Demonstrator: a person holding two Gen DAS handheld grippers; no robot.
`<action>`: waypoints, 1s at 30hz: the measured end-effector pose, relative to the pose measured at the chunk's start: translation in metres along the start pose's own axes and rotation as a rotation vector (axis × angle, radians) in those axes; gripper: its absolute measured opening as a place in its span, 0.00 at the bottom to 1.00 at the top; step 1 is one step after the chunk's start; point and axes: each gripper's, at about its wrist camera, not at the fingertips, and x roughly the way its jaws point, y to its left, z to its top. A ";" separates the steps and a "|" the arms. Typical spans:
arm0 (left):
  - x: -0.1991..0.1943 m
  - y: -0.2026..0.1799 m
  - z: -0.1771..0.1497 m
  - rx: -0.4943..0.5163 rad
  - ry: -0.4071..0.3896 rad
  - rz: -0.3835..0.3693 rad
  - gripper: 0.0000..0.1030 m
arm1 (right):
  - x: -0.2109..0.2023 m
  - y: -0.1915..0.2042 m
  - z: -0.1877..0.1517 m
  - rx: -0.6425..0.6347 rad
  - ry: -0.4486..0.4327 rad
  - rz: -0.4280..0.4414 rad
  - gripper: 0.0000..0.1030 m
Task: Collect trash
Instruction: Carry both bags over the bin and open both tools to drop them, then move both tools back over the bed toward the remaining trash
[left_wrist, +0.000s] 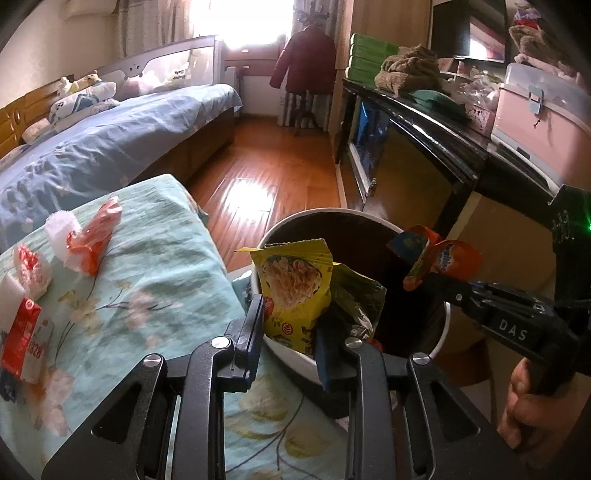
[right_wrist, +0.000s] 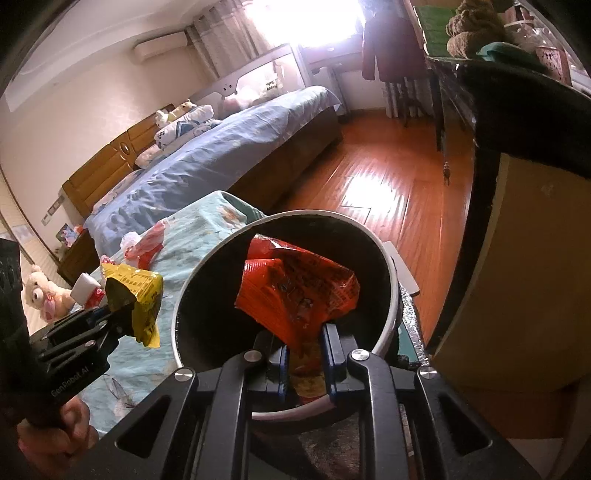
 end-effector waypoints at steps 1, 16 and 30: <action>0.002 -0.002 0.001 0.004 0.002 -0.002 0.22 | 0.001 -0.001 0.001 0.000 0.004 0.001 0.17; 0.009 -0.002 -0.003 0.002 0.019 0.021 0.59 | 0.010 -0.001 0.006 0.004 0.038 0.000 0.47; -0.020 0.049 -0.038 -0.117 0.013 0.087 0.60 | 0.004 0.029 0.001 -0.004 -0.004 0.074 0.78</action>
